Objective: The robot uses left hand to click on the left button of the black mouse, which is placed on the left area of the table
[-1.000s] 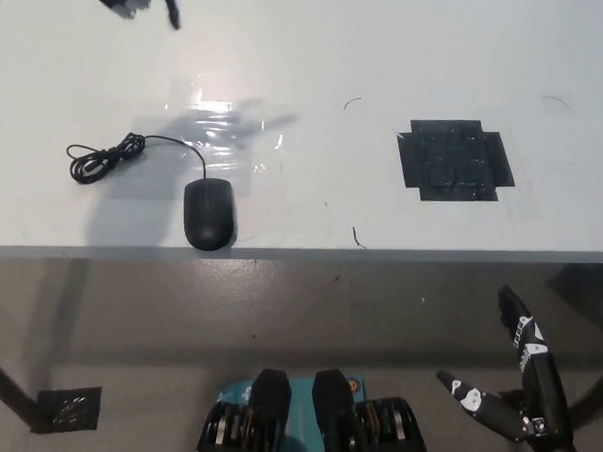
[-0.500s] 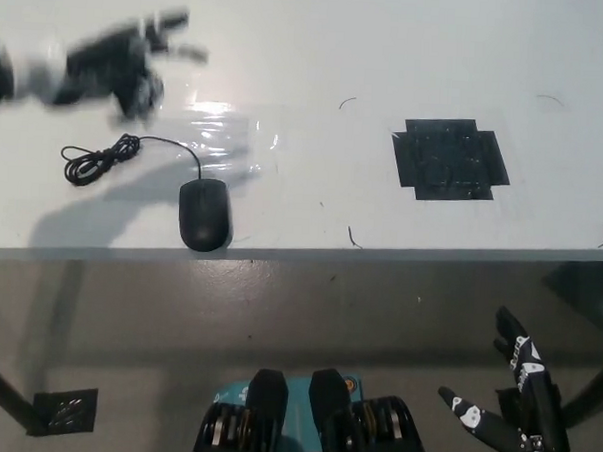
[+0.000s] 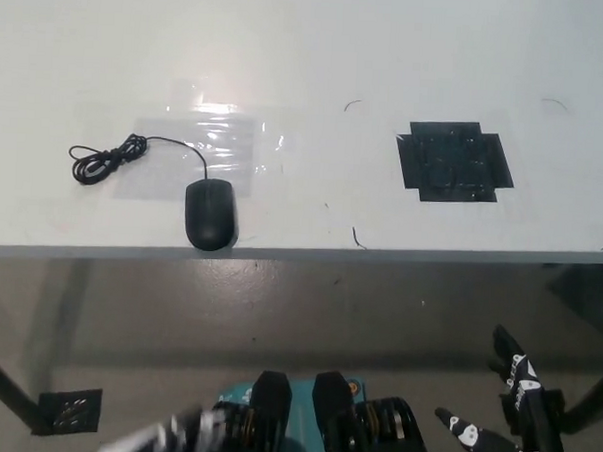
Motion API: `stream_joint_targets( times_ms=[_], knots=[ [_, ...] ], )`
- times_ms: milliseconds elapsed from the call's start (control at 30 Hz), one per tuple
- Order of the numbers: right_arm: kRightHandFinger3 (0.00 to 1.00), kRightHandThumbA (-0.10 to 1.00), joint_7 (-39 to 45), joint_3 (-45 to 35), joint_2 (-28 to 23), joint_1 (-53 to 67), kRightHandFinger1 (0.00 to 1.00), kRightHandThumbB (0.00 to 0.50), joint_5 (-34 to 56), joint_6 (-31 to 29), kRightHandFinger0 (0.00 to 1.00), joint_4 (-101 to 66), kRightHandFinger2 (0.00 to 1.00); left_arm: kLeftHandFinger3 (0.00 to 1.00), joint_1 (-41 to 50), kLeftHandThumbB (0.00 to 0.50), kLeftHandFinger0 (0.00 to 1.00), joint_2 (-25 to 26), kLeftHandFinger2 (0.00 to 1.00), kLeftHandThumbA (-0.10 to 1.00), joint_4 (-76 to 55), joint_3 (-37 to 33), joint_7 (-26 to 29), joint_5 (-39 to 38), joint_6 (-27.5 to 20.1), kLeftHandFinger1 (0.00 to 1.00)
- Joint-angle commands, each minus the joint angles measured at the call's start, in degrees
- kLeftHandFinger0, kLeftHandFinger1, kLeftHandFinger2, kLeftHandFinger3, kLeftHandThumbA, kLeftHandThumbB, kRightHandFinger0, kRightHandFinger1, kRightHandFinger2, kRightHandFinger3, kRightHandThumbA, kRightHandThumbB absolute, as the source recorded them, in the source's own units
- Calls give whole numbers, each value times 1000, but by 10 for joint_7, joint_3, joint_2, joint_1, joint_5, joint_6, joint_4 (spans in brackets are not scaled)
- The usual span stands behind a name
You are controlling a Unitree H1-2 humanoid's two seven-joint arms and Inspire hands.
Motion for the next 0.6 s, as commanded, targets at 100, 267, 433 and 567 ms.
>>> stream_joint_targets(
  times_ms=[100,267,433,567],
  knots=[
    [1000,893,5,14,-5,2,994,111,1,-50,891,-4,1000,1000,141,144,1000,-141,1000,1000,-207,113,218,-20,-372,1000],
    [1000,959,4,17,-6,1,994,129,-2,-50,878,-3,1000,1000,71,228,1000,-136,1000,1000,-35,72,310,55,-372,1000],
    [1000,953,0,20,-4,5,1000,107,-4,-50,882,-4,1000,1000,12,257,1000,-148,1000,1000,72,85,347,80,-372,1000],
    [1000,940,2,21,-5,-2,994,118,-4,-50,870,-1,1000,1000,-16,267,1000,-147,1000,1000,108,90,342,81,-372,1000]
  ],
)
